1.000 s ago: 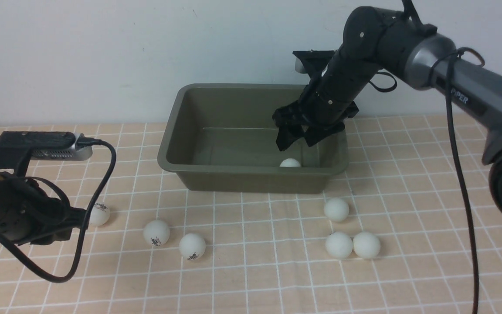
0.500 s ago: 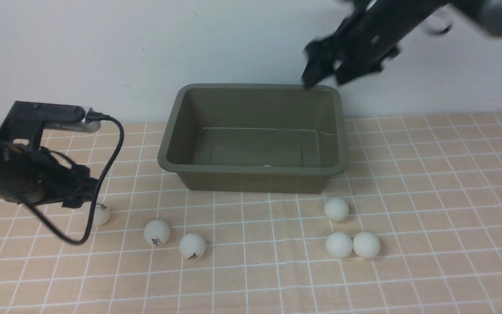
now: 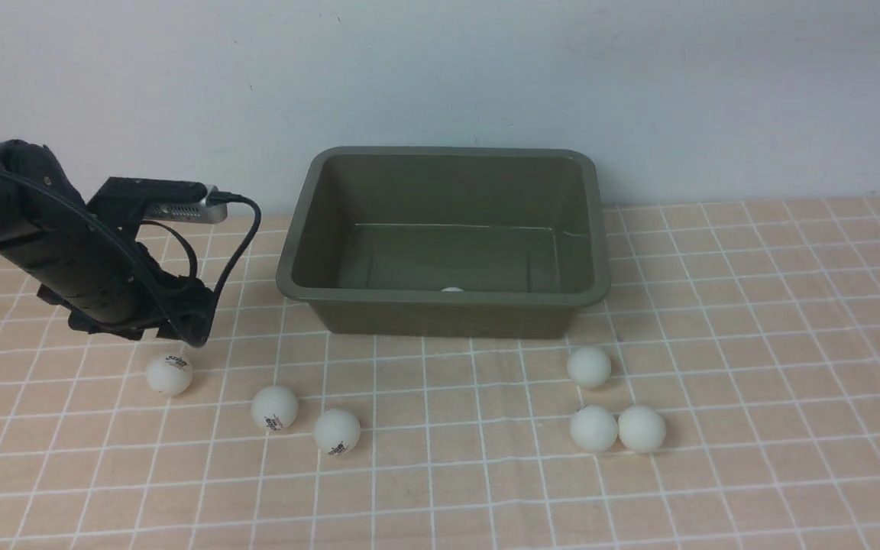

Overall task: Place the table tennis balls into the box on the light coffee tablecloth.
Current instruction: 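Reach for and grasp a ping pong ball on the table beside the basket, then drop the ball into the bin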

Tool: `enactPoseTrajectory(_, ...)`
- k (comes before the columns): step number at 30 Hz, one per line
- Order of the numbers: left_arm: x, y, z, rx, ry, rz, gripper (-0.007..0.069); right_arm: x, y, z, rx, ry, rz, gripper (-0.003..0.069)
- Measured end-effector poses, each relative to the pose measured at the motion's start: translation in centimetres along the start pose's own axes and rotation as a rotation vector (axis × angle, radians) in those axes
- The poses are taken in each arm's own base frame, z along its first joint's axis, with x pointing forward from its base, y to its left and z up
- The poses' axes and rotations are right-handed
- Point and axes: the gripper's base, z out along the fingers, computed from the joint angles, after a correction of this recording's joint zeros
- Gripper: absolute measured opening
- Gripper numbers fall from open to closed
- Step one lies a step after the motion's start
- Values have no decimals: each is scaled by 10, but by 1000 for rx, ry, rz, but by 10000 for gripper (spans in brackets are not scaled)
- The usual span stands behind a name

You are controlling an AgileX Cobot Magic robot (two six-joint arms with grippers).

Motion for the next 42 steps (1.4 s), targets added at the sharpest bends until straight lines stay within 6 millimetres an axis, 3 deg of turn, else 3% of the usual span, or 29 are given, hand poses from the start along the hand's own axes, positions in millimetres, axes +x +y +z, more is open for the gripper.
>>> enactPoseTrajectory(8, 8, 3, 11, -15, 96, -4, 469, 38, -4, -1, 40, 109, 3, 490)
enactPoseTrajectory(17, 15, 6, 33, -9, 158, -8, 460, 42, -4, 0, 40, 122, 6, 490)
enactPoseTrajectory(19, 14, 6, 36, -12, 151, -9, 442, 42, -4, 0, 39, 122, 5, 490)
enactPoseTrajectory(22, 11, 7, 37, -14, 141, -8, 327, 42, -4, -1, 39, 122, 4, 490)
enactPoseTrajectory(24, 8, 7, 34, -9, 151, -6, 313, 42, -4, -1, 39, 122, 4, 490)
enactPoseTrajectory(28, -7, 5, 16, 15, 213, 11, 316, 42, -4, -1, 39, 122, 4, 490)
enactPoseTrajectory(34, -56, -7, -35, 79, 152, 16, 316, 44, -4, 1, 40, 127, 5, 490)
enactPoseTrajectory(38, -90, -45, -68, 162, 3, 92, 316, 62, -9, 19, 47, 207, 7, 490)
enactPoseTrajectory(42, -102, -95, -76, 205, -86, 234, 316, 108, -18, 52, 54, 394, 2, 490)
